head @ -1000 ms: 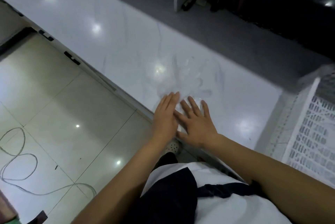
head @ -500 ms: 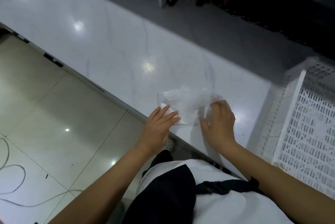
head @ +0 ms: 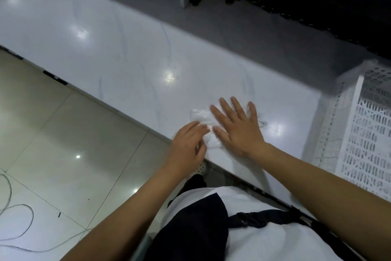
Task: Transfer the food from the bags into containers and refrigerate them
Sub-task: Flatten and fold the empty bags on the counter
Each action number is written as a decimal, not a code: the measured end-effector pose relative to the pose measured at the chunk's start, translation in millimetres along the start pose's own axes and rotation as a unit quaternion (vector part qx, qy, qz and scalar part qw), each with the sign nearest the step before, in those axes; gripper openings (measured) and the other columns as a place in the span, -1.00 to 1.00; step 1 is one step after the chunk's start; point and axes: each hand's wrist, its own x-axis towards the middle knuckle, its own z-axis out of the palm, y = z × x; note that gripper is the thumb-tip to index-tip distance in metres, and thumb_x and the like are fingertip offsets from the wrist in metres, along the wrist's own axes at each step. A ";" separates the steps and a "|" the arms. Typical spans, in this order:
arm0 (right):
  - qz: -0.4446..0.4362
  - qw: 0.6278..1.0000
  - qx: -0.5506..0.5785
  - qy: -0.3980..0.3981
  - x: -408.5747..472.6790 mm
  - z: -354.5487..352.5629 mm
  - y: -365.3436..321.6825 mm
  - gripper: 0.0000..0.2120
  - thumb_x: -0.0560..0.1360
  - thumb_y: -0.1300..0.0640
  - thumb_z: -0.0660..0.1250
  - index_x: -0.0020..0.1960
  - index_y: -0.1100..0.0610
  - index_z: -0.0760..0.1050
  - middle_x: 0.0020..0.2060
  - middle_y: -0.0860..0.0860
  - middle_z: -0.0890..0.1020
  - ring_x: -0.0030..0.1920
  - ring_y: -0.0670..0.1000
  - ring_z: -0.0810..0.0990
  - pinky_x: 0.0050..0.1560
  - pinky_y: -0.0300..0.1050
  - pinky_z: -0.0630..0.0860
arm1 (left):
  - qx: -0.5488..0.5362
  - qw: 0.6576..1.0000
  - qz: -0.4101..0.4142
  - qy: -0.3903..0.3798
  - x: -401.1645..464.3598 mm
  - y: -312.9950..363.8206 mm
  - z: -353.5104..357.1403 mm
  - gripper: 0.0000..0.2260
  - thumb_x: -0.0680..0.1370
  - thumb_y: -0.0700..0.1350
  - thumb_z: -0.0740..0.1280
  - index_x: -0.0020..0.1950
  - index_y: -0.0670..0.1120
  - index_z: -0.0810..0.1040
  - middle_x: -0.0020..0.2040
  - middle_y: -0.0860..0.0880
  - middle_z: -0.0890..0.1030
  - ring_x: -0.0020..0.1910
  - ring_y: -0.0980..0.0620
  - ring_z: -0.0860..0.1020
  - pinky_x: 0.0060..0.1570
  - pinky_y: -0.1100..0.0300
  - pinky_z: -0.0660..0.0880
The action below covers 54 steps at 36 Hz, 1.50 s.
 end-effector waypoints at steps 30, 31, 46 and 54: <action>0.109 0.992 0.046 0.049 5.0 11.2 -18.7 -0.46 0.67 -0.16 -0.21 0.63 -0.10 -0.14 0.63 -0.03 -0.06 0.61 0.03 -0.20 0.54 0.26 -0.21 | 0.209 0.962 -0.054 -0.169 34.5 -12.4 18.5 -0.46 0.69 0.16 -0.18 0.65 0.05 -0.17 0.65 -0.09 -0.20 0.62 -0.06 -0.24 0.55 -0.11 -0.30; 0.123 0.990 0.049 0.050 5.5 12.4 -14.7 -0.45 0.66 -0.19 -0.23 0.62 -0.11 -0.17 0.63 -0.04 -0.09 0.60 0.02 -0.22 0.55 0.22 -0.22 | 0.209 0.961 -0.054 -0.172 34.1 -12.6 17.5 -0.45 0.69 0.16 -0.17 0.65 0.03 -0.19 0.65 -0.09 -0.21 0.62 -0.06 -0.25 0.55 -0.10 -0.30; 0.179 0.978 0.080 0.077 4.7 13.1 -12.9 -0.44 0.64 -0.26 -0.27 0.61 -0.17 -0.21 0.62 -0.09 -0.13 0.59 -0.01 -0.29 0.56 0.13 -0.21 | -0.324 0.877 -0.345 -0.087 47.6 14.3 -52.9 -0.26 0.59 -0.05 0.39 0.61 0.27 0.02 0.62 0.10 0.16 0.54 0.07 0.22 0.39 0.08 0.27; 0.177 0.978 0.080 0.081 4.0 13.8 -12.3 -0.45 0.65 -0.24 -0.26 0.61 -0.18 -0.20 0.62 -0.10 -0.12 0.59 -0.02 -0.29 0.56 0.11 -0.24 | -0.453 0.747 -0.482 -0.063 72.3 8.5 -64.8 -0.36 0.55 -0.07 0.43 0.57 0.10 0.22 0.33 -0.04 0.52 0.22 -0.06 0.56 0.14 0.04 0.51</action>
